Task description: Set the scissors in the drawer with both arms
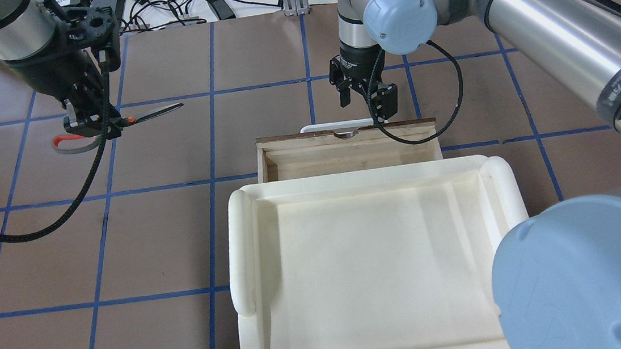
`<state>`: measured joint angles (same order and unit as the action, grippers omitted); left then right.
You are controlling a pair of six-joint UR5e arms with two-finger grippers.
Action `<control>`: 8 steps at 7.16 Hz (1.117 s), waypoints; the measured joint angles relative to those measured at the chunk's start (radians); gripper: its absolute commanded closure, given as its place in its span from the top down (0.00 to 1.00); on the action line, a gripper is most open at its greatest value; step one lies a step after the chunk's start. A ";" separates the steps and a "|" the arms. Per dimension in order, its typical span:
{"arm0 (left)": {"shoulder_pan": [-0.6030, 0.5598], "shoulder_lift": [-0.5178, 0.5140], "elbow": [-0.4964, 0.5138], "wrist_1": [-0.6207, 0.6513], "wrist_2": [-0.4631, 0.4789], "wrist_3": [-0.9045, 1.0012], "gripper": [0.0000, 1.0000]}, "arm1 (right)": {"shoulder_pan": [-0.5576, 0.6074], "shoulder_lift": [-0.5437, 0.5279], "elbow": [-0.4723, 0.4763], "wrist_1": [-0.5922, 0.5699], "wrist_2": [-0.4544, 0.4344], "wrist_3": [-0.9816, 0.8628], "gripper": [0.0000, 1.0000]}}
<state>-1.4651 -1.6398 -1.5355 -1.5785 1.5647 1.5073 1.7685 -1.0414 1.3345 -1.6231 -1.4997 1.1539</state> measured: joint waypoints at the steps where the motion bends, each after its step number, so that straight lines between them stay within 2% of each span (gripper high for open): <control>1: 0.000 0.000 0.000 0.000 0.000 0.000 0.00 | -0.003 0.002 -0.001 -0.001 0.001 -0.005 1.00; 8: 0.000 0.000 -0.001 0.000 0.000 0.004 0.00 | -0.006 0.030 -0.043 -0.009 0.001 -0.019 1.00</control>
<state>-1.4650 -1.6398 -1.5362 -1.5785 1.5647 1.5109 1.7626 -1.0116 1.2918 -1.6321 -1.4990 1.1348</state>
